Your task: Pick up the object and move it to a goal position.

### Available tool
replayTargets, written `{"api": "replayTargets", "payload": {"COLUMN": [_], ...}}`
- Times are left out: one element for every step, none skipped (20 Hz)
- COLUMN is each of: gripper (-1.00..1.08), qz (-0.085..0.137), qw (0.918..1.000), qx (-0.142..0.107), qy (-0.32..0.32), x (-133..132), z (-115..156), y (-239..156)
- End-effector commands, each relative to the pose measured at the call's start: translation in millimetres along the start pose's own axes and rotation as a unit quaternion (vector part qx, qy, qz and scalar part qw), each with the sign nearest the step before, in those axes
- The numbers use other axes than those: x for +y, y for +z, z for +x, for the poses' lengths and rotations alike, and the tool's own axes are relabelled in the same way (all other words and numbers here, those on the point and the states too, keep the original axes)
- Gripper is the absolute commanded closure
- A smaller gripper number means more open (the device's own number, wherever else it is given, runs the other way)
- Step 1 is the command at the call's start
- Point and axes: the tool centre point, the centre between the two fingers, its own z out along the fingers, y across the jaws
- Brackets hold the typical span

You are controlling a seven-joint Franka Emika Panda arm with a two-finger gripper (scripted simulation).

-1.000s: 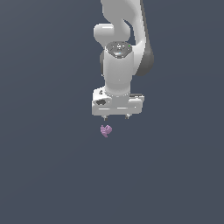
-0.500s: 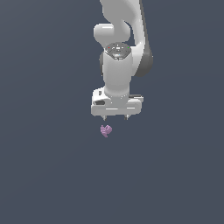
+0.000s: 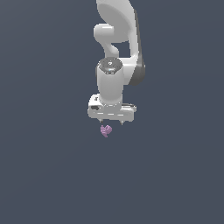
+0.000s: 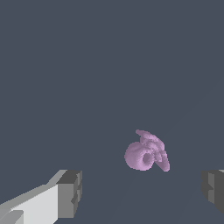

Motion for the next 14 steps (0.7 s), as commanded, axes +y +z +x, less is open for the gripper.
{"api": "replayTargets", "payload": {"gripper": [-0.92,-0.92,-0.92,-0.92,-0.92,-0.92,-0.92,-0.92,-0.92,-0.92,-0.92,-0.92,-0.92,-0.92], "qz": [-0.001,-0.001,-0.002,-0.003,-0.003,-0.004,-0.004,-0.005,-0.005,-0.006,-0.006,-0.006,-0.007,-0.007], "qw": [0.9994,0.9989,0.9982,0.9975,0.9967,0.9959,0.9952,0.9944,0.9937,0.9931,0.9926,0.9922,0.9919,0.9917], "qx": [-0.004,-0.006,-0.007,-0.008,-0.009,-0.01,-0.011,-0.011,-0.012,-0.013,-0.013,-0.013,-0.013,-0.014], "qy": [0.034,0.047,0.059,0.07,0.08,0.089,0.098,0.105,0.111,0.116,0.121,0.124,0.126,0.128], "x": [9,13,16,19,22,24,26,28,30,32,33,34,34,35], "z": [-3,-5,-6,-7,-8,-10,-11,-12,-12,-13,-14,-14,-15,-15], "y": [16,22,28,33,38,42,46,49,52,54,56,58,59,59]}}
